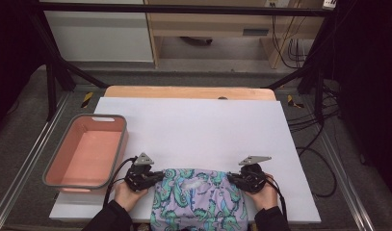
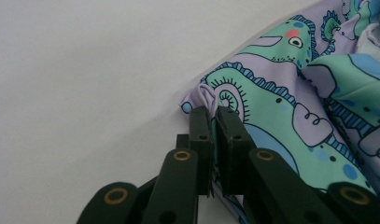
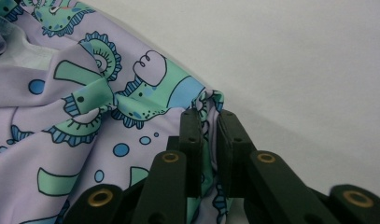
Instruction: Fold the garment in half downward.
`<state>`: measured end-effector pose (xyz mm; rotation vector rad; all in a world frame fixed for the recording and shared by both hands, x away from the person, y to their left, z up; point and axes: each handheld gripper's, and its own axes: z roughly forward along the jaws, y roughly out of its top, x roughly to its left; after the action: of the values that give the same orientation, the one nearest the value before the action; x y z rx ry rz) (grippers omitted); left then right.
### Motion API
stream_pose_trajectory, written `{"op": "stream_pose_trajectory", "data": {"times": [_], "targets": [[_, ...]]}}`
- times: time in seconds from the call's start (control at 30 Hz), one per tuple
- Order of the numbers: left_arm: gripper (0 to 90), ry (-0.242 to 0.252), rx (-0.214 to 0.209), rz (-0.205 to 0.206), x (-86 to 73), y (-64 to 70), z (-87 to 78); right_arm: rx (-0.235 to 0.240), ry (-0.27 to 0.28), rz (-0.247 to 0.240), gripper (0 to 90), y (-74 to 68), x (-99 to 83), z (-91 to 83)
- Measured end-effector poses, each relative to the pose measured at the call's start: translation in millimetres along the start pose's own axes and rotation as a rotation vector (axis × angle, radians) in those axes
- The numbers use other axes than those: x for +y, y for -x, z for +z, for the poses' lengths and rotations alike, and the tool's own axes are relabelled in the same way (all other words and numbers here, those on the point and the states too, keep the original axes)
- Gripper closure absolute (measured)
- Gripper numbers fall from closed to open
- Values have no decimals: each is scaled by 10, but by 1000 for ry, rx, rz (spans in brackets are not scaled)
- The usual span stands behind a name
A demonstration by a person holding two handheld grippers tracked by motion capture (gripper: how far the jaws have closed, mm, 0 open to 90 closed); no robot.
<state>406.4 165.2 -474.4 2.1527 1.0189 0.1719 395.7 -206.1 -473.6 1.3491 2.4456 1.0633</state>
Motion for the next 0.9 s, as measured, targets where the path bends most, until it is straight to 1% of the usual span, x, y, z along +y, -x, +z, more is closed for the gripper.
{"op": "stream_pose_trajectory", "data": {"times": [0.07, 0.17, 0.23, 0.4, 0.43, 0.5, 0.53, 0.63, 0.7, 0.77, 0.9], "targets": [[853, 2, 0, 0, 1, -1, -2, 5, -2, 3, 833, 4, 3, -4], [857, 10, -5, -5, 8, -7, -21, 8, 16, 1, 841, 8, 10, -24], [859, 34, -5, -5, 26, 4, -59, 8, 39, 4, 845, 7, 24, -54], [861, 119, -9, 0, 83, 31, -234, 13, 72, -1, 851, -1, 51, -127], [861, 128, -6, 3, 97, 38, -261, 12, 88, -6, 853, -4, 64, -146], [862, 145, -17, 2, 128, 43, -311, 9, 117, -12, 855, -9, 90, -188], [862, 154, -18, 7, 155, 45, -346, 4, 122, -17, 855, -10, 104, -207], [863, 176, -24, 9, 213, 40, -408, -3, 158, -24, 856, -17, 179, -272], [863, 187, -24, 9, 265, 32, -430, -6, 171, -34, 857, -11, 237, -301], [863, 202, -20, 8, 324, 23, -450, -11, 182, -32, 857, -5, 294, -316], [863, 222, -10, 9, 429, 3, -485, -31, 196, -44, 858, 22, 408, -344]]}}
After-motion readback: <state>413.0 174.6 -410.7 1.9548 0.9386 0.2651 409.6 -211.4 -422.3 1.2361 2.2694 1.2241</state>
